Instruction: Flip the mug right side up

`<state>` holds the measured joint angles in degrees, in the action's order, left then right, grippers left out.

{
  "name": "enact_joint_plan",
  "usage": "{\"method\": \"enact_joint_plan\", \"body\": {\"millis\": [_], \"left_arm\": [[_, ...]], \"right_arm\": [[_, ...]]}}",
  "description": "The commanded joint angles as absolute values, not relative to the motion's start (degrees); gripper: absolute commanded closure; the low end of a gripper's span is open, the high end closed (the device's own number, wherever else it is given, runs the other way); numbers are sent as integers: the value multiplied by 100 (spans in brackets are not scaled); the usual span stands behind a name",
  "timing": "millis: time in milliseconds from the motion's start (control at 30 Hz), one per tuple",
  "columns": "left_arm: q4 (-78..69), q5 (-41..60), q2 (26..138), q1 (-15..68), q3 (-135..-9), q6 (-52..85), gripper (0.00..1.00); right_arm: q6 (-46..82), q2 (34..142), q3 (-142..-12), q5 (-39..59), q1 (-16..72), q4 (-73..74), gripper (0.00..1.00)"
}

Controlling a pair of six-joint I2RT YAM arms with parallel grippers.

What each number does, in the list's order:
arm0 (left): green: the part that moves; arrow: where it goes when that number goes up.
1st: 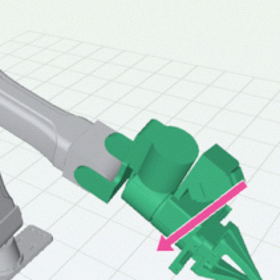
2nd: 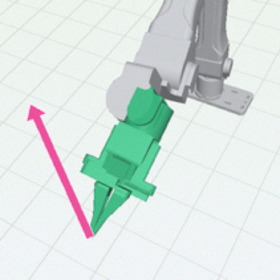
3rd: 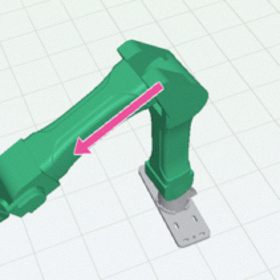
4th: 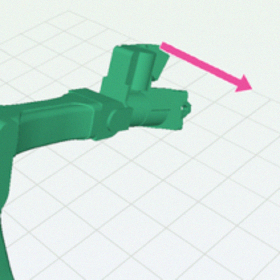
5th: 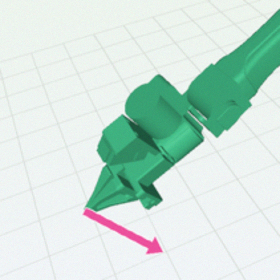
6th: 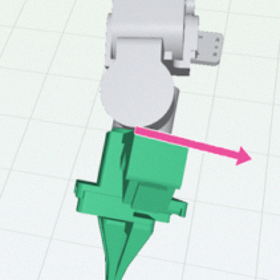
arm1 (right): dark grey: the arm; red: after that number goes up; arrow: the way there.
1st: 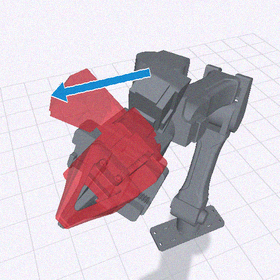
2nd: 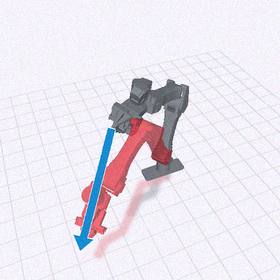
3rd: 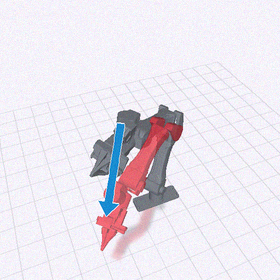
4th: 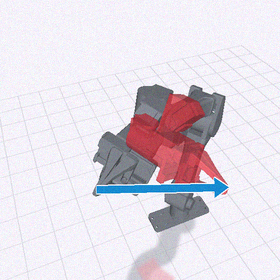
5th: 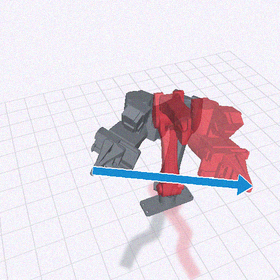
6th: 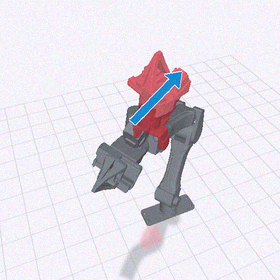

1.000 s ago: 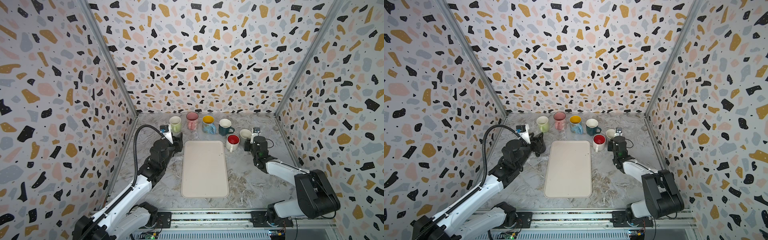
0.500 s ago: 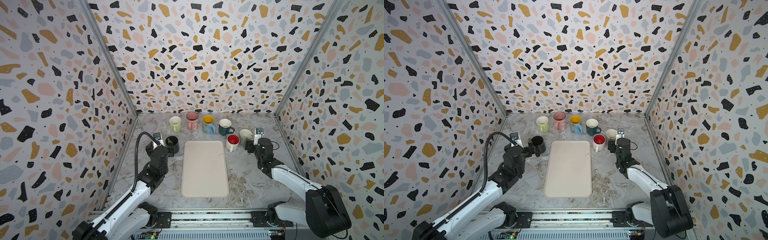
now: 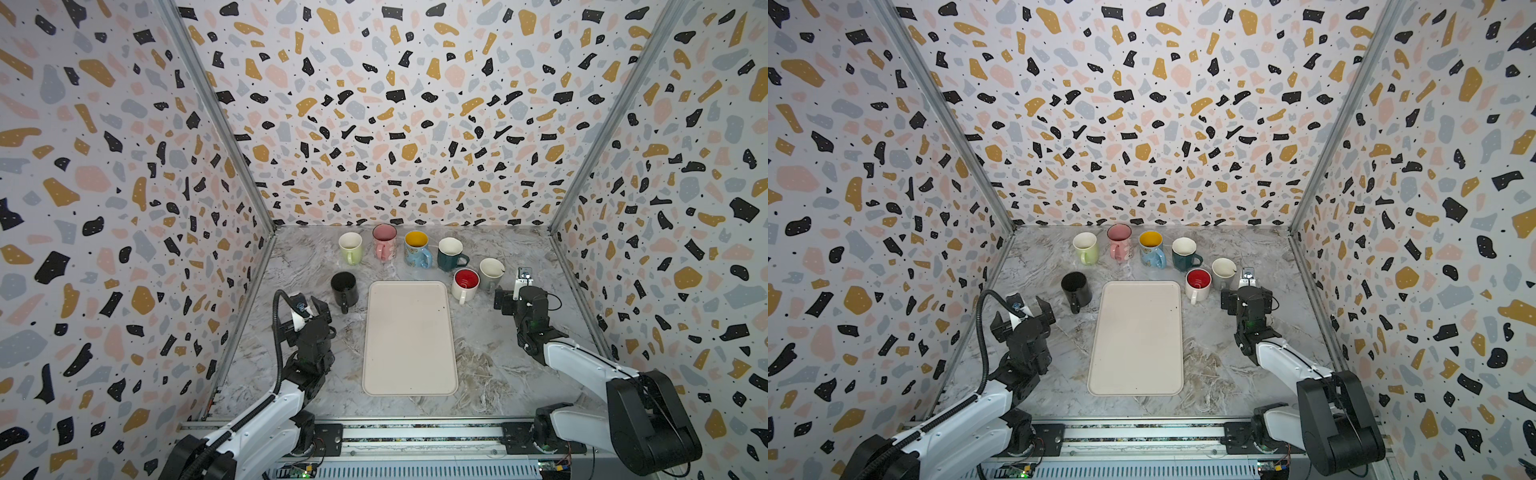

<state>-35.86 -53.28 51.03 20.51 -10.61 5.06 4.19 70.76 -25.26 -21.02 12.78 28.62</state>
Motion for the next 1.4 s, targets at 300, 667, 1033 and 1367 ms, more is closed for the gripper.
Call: {"method": "enact_joint_plan", "body": {"millis": [300, 667, 1033, 1367], "left_arm": [[-6508, -3897, 6702, 1110, -659, 116, 0], [-7345, -3113, 7972, 981, -762, -71, 0], [-7000, -2343, 8120, 580, -981, 105, 0], [-6970, -2364, 8131, 571, -1002, 114, 0]], "right_arm": [[-62, 7690, -1808, -1848, 1051, 5340, 1], [-191, 8264, -1399, -1358, 933, 6637, 1], [-71, 8608, -1189, -422, 549, 7289, 1], [-38, 8569, -1218, -321, 478, 7136, 1]]}}
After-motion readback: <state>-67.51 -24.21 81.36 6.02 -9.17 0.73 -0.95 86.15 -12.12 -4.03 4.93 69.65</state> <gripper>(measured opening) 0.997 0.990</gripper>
